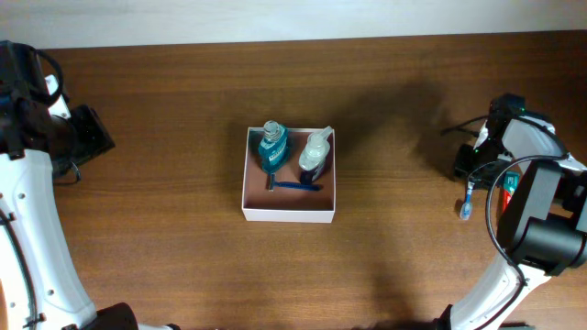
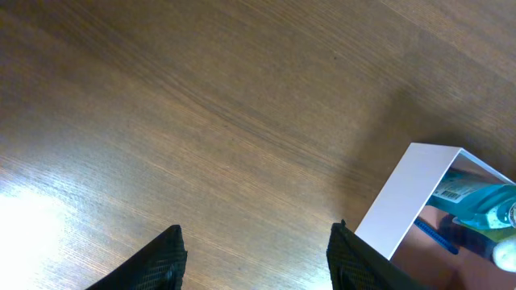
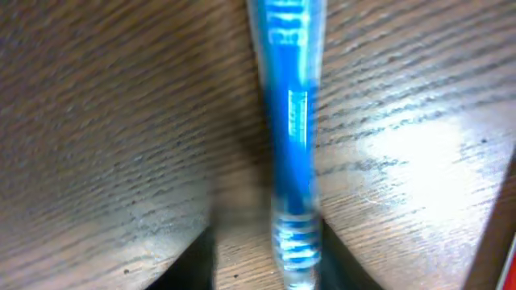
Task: Pack container
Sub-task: 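Carry the toothbrush into the box and lower it beside the razor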
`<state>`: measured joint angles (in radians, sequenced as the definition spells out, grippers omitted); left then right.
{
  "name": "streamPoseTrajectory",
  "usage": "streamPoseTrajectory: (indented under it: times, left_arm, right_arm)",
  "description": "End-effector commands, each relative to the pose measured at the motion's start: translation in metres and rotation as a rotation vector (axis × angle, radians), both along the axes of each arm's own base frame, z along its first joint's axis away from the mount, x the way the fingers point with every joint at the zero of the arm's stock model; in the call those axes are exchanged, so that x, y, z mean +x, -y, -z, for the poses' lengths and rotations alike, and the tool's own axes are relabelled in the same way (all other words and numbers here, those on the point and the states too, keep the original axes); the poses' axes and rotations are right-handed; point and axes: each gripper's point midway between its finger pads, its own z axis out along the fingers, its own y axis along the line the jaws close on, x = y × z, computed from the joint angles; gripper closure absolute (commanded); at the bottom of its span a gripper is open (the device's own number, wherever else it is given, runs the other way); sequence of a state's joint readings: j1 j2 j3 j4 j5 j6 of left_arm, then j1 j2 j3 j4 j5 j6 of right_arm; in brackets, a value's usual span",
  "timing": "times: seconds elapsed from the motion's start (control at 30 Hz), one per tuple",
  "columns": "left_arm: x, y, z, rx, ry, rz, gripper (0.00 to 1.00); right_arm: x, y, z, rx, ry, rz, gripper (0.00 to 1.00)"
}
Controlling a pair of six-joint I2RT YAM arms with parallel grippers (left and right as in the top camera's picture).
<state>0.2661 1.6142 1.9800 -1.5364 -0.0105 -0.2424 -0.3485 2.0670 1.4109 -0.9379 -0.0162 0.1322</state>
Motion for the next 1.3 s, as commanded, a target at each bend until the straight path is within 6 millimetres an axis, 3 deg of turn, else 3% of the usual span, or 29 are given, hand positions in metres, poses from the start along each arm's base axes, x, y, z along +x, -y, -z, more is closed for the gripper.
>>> streamPoseTrajectory:
  times: [0.0, 0.07, 0.17, 0.4, 0.47, 0.6, 0.63, 0.67, 0.7, 0.8, 0.87, 0.9, 0.93, 1.07, 1.27]
  left_arm:
    - [0.0, 0.0, 0.004, -0.002, -0.013, 0.011, 0.43]
    - [0.0, 0.0, 0.004, -0.002, -0.016, 0.011, 0.43]
    - [-0.001, 0.0, 0.004, -0.001, -0.02, 0.019, 0.43]
    - [-0.001, 0.0, 0.004, 0.004, -0.022, 0.031, 0.43]
    - [-0.001, 0.0, 0.004, 0.004, -0.022, 0.031, 0.43]
    - [-0.001, 0.0, 0.004, 0.004, -0.022, 0.031, 0.43]
    - [-0.001, 0.0, 0.004, 0.004, -0.021, 0.031, 0.43]
    - [-0.001, 0.0, 0.004, 0.004, -0.021, 0.031, 0.43]
    - [-0.001, 0.0, 0.004, 0.004, -0.021, 0.031, 0.43]
    - [-0.001, 0.0, 0.004, 0.004, -0.021, 0.031, 0.43]
    - [-0.001, 0.0, 0.004, 0.004, -0.021, 0.031, 0.43]
    - [-0.001, 0.0, 0.004, 0.004, -0.022, 0.031, 0.43]
    - [-0.001, 0.0, 0.004, 0.004, -0.021, 0.031, 0.43]
    - [-0.001, 0.0, 0.004, 0.004, -0.022, 0.031, 0.43]
    - [-0.001, 0.0, 0.004, 0.003, -0.022, 0.032, 0.43]
  right_arm:
    - [-0.006, -0.01, 0.022, 0.062, -0.042, 0.007, 0.76]
    - [-0.006, -0.01, 0.022, 0.062, -0.042, 0.008, 0.88]
    - [-0.006, -0.01, 0.022, 0.062, -0.042, 0.008, 0.96]
    - [-0.006, -0.015, 0.015, 0.091, -0.04, 0.008, 0.96]
    - [-0.001, -0.018, 0.0, 0.1, -0.019, 0.005, 0.96]
    - [0.015, -0.028, -0.054, 0.081, 0.082, -0.065, 0.96]
    - [0.021, -0.04, -0.083, 0.072, 0.149, -0.128, 0.96]
    - [0.024, -0.047, -0.096, 0.067, 0.178, -0.163, 0.96]
    - [0.027, -0.067, -0.127, 0.052, 0.255, -0.26, 0.96]
    - [0.027, -0.11, -0.175, 0.013, 0.384, -0.467, 0.96]
    - [0.02, -0.154, -0.208, -0.016, 0.485, -0.692, 0.96]
    - [0.017, -0.164, -0.215, -0.023, 0.506, -0.752, 0.96]
    - [0.006, -0.199, -0.233, -0.043, 0.567, -0.958, 0.96]
    - [-0.025, -0.268, -0.254, -0.07, 0.651, -1.365, 0.96]
    - [-0.057, -0.334, -0.235, -0.017, 0.616, -1.671, 0.96]
